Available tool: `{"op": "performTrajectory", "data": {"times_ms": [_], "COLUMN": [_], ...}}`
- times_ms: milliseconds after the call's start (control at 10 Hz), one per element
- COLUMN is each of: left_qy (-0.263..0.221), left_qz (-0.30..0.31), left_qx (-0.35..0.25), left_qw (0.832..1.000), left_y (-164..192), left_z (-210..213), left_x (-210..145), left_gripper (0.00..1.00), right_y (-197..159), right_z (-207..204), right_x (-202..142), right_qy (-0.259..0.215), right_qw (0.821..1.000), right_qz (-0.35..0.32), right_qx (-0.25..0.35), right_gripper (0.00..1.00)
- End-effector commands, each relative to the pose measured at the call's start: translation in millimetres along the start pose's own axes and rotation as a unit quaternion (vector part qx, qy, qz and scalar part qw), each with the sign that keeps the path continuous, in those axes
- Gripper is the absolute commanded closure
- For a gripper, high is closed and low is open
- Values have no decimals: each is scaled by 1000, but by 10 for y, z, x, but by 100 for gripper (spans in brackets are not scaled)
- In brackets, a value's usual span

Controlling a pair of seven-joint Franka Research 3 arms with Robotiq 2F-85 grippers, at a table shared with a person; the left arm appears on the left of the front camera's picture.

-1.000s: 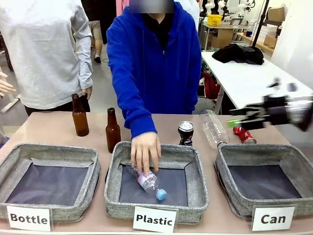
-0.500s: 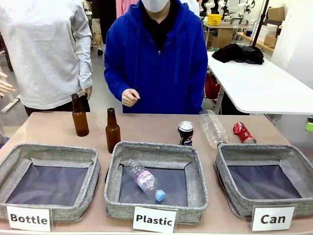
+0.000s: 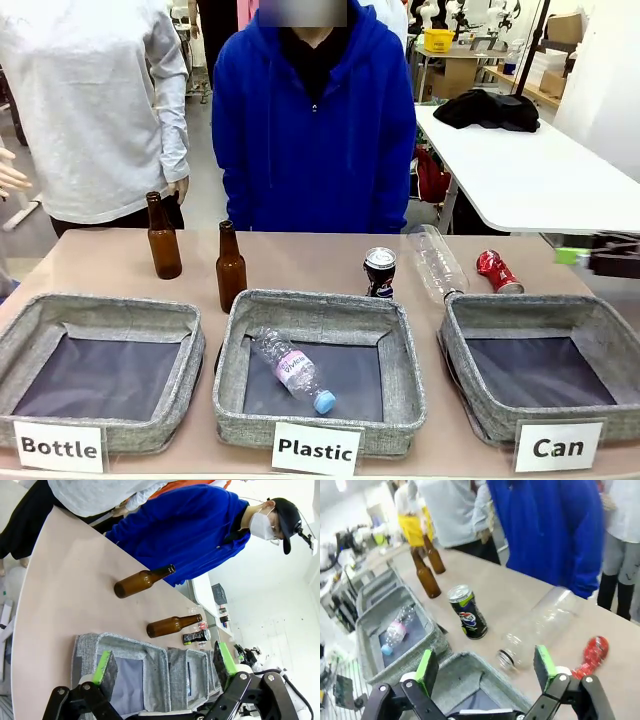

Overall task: Sort the can waste into the basket.
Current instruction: Pick up the can waste from the table and place it in the right Fabric basket.

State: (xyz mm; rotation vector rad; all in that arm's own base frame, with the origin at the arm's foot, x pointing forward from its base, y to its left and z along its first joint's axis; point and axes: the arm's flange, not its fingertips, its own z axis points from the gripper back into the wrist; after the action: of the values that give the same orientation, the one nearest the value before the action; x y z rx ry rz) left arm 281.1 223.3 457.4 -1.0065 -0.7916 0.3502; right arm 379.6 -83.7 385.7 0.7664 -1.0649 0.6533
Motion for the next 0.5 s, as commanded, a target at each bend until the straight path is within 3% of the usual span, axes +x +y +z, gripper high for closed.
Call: {"op": "performTrajectory", "data": {"times_ms": [0, 200, 400], "left_qy": [-4, -4, -4], "left_qz": [-1, -1, -1], "left_qx": [-5, -5, -5], "left_qw": [1000, 1000, 1000], "left_y": [-5, -5, -5], "left_z": [-4, -4, -4], "left_x": [-7, -7, -7], "left_gripper": [0, 0, 0], "right_y": [113, 239, 311], "right_z": [-504, -1073, -1552], "right_x": [171, 300, 344], "right_qy": [52, 97, 124], "right_qw": [997, 989, 982], "right_qz": [51, 107, 139], "right_qx": [4, 22, -11], "right_gripper": [0, 0, 0]}}
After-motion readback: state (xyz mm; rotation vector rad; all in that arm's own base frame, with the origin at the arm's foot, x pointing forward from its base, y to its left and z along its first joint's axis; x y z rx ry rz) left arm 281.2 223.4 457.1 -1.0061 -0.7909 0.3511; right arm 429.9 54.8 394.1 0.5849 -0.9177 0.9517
